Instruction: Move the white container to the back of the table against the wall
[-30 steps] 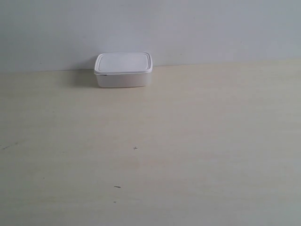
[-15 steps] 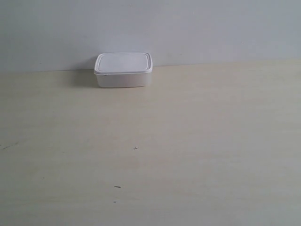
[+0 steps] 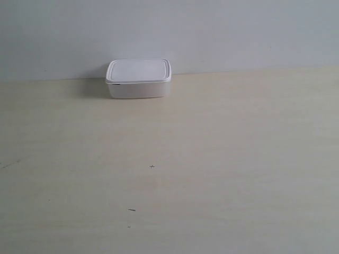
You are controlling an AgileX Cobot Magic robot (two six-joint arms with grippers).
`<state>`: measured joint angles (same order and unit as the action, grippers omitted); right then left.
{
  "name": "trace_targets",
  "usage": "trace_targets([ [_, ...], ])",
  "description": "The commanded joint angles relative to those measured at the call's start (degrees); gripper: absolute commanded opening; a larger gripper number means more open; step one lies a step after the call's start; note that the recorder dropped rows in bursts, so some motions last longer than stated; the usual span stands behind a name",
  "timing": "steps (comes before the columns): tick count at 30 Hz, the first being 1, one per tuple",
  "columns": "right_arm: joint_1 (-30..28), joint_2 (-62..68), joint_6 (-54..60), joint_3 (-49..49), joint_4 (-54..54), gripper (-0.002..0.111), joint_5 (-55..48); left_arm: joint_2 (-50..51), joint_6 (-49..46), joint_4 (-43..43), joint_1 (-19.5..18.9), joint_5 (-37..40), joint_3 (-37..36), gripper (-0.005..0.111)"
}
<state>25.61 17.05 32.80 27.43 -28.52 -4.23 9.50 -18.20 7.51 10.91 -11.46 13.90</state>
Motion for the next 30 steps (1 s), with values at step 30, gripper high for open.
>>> trace_targets([
  [30, -16.88, -17.05, 0.15, -23.65, 6.77, 0.0, -2.59, -4.69, 0.35, 2.96, -4.15, -1.29, -13.67, 0.0],
])
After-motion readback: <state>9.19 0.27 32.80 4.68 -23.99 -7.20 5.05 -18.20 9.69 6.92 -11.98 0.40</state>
